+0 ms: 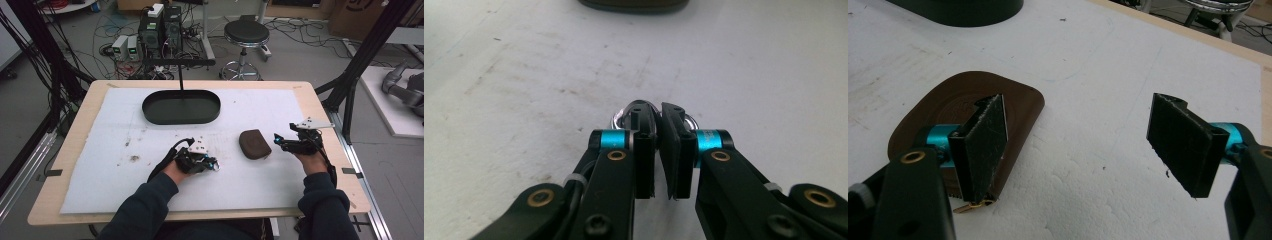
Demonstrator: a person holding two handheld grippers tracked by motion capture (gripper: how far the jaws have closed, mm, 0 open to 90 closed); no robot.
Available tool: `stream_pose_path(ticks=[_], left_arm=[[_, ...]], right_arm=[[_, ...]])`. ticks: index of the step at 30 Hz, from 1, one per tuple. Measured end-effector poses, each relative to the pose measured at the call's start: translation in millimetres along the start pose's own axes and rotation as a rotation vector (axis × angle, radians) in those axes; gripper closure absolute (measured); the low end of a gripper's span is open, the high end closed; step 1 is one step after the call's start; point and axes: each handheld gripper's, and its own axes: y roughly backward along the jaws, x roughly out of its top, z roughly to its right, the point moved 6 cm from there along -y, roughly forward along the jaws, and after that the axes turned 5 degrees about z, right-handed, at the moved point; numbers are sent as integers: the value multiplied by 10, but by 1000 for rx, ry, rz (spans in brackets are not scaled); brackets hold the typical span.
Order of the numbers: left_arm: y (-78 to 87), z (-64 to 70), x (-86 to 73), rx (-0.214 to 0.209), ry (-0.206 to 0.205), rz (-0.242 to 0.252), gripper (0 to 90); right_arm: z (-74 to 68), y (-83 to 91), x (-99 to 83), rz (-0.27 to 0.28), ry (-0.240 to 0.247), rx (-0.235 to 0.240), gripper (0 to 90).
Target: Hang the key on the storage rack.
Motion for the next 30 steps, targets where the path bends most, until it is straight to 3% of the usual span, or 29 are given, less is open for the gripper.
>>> stream_pose_path(ticks=[7,10,13,16,19,24,28,29,30], left_arm=[[64,-143,-7,39,82,22,872],[59,-154,-14,44,82,20,841],[37,-148,-69,33,89,-21,790],[39,-143,-90,24,88,-38,807],[57,-146,-74,18,96,-23,871],[71,-139,-70,5,97,-15,878],[217,-184,29,11,115,82,879],[217,-184,29,11,115,82,879],[325,-222,64,20,118,111,879]], right_arm=[[-8,-3,-4,-5,1,3,245],[-9,-3,-4,-5,1,4,245],[-8,-4,-7,-6,-1,5,245],[6,-5,-10,-5,5,1,245],[4,-5,-11,-5,0,1,245],[4,-8,-15,-7,0,3,245],[7,-7,-16,-7,2,2,245],[8,-6,-17,-7,-1,2,245],[7,-7,-18,-7,-2,2,245]])
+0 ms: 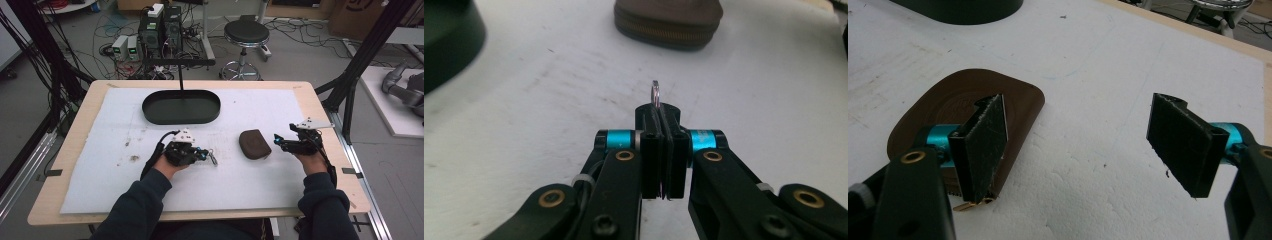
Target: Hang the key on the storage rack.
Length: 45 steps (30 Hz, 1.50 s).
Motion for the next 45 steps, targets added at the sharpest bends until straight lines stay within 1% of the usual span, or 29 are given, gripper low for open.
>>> stream_pose_path(ticks=[1,2,6,7,11,16,17,18,19,20,21,22,23,24,25,26,27,28,29,30,31,32,33,35,37,38,39,41,45], left_arm=[[62,-29,27,9,-9,9,879],[62,-29,27,9,-9,9,879],[356,-196,190,60,-3,79,879],[485,-290,253,89,1,98,880],[760,-536,380,144,16,144,879],[1028,-861,530,185,35,196,879],[1028,-861,530,185,35,196,879],[1122,-987,602,203,29,213,879],[1122,-987,602,203,29,213,879],[1165,-1053,641,211,22,219,879],[1240,-1195,719,229,-2,231,879],[1240,-1195,719,229,-2,231,879],[1294,-1335,798,243,-26,246,879],[1294,-1335,798,243,-26,246,879],[1322,-1476,863,264,-47,235,879],[1322,-1476,863,264,-47,235,879],[1334,-1564,902,281,-55,229,879],[1348,-1685,949,308,-53,226,879],[1351,-1745,968,319,-43,225,879],[1351,-1745,968,319,-43,225,879],[1346,-1852,990,347,-38,224,879],[1346,-1852,990,347,-38,224,879],[1345,-1945,993,372,-33,237,879],[1346,-1990,989,379,-27,231,879],[1348,-2103,1001,406,-22,214,879],[1348,-2103,1001,406,-22,214,879],[1351,-2158,1033,416,-23,212,879],[1351,-2186,1045,420,-23,207,879],[1344,-2319,1085,443,-13,188,879]], right_arm=[[1,-1,0,0,0,0,245],[-2,-4,0,1,1,3,245],[-7,-9,-1,-2,3,3,245],[-9,-10,-1,-1,1,4,245],[-8,-11,2,2,-8,6,245],[4,-11,5,7,-12,8,245],[6,-10,7,10,-14,10,245],[9,-11,11,15,-16,11,245],[11,-11,14,17,-16,14,245],[9,-12,17,19,-17,16,245],[2,-12,18,19,-23,18,245],[2,-14,17,18,-21,19,245],[2,-18,16,17,-20,19,245],[5,-23,13,15,-19,18,245],[14,-29,11,15,-17,20,245],[15,-32,11,15,-22,18,245],[21,-34,12,17,-23,19,245],[19,-32,13,16,-31,22,245],[24,-32,14,18,-29,20,245],[27,-31,15,21,-29,21,245],[28,-24,15,19,-31,23,245],[31,-21,19,26,-32,20,245],[31,-15,20,27,-34,22,245],[37,-3,19,27,-34,20,245],[40,2,17,28,-39,19,245],[40,2,17,28,-39,19,245],[39,0,13,27,-42,24,245],[41,-8,10,27,-39,25,245],[45,-13,6,24,-39,25,245]])
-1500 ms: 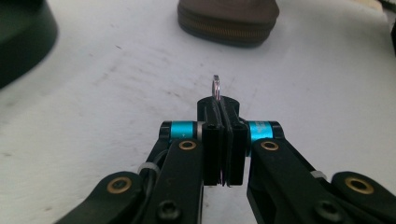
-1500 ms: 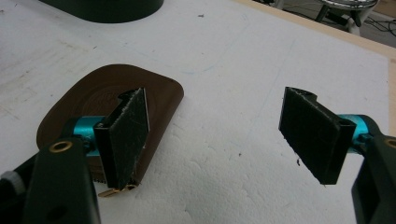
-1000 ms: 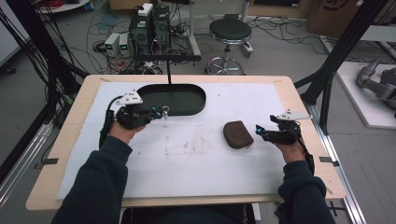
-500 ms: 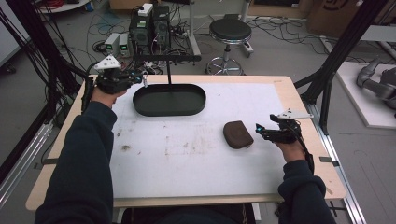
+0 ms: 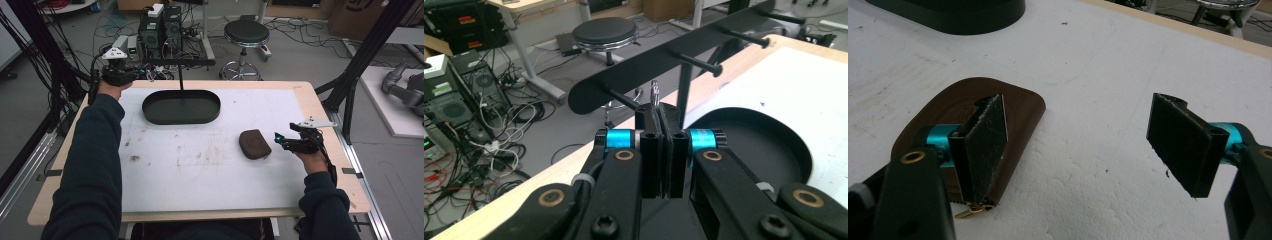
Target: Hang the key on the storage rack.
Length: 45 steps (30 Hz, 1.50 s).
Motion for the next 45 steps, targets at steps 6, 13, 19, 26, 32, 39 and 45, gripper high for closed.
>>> stream_pose_path(ticks=[6,13,19,26,32,39,45], left_arm=[[-51,-79,-36,31,32,-2,878],[-119,-119,-61,68,37,2,876],[-207,-128,-77,145,58,-7,862],[-122,-184,-167,248,128,-34,637],[93,-90,-322,223,192,15,522],[380,180,-534,144,318,125,196],[646,557,-667,102,237,167,177]], right_arm=[[1,13,-3,-2,-3,-4,245],[-15,-8,-12,-12,6,0,245],[-16,-5,-15,-14,8,-4,245],[-26,-9,-15,-16,4,0,245],[-44,-29,-13,-14,14,11,245],[-86,-97,3,-24,3,19,213],[-141,-159,-6,-57,-1,40,206]])
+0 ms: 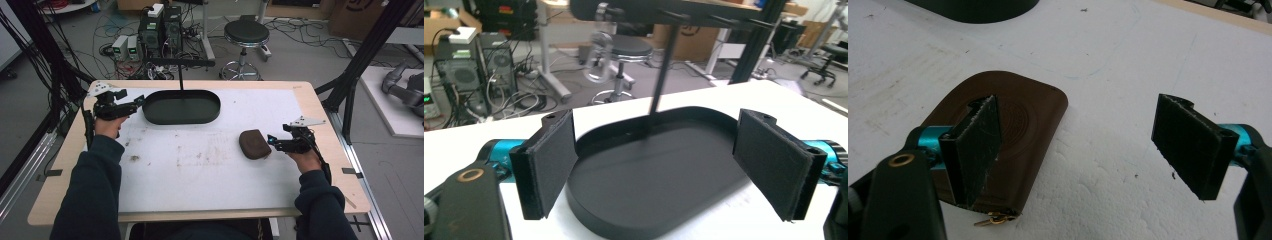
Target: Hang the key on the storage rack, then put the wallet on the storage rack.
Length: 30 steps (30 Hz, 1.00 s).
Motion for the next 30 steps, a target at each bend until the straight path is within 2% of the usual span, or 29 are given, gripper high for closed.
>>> stream_pose_path(ticks=[6,13,26,27,30], left_arm=[[168,159,-74,-23,-41,15,177],[305,299,-332,-35,-75,-20,177],[481,443,-607,-56,-90,-58,196],[486,448,-667,-54,-87,-74,196],[489,444,-702,-52,-79,-85,196]], right_arm=[[-40,13,19,8,-15,9,206],[-93,-19,25,4,-24,22,206],[-156,-50,0,-18,-36,22,206],[-195,-80,-10,-26,-38,36,206],[-245,-154,-25,-50,-31,50,206]])
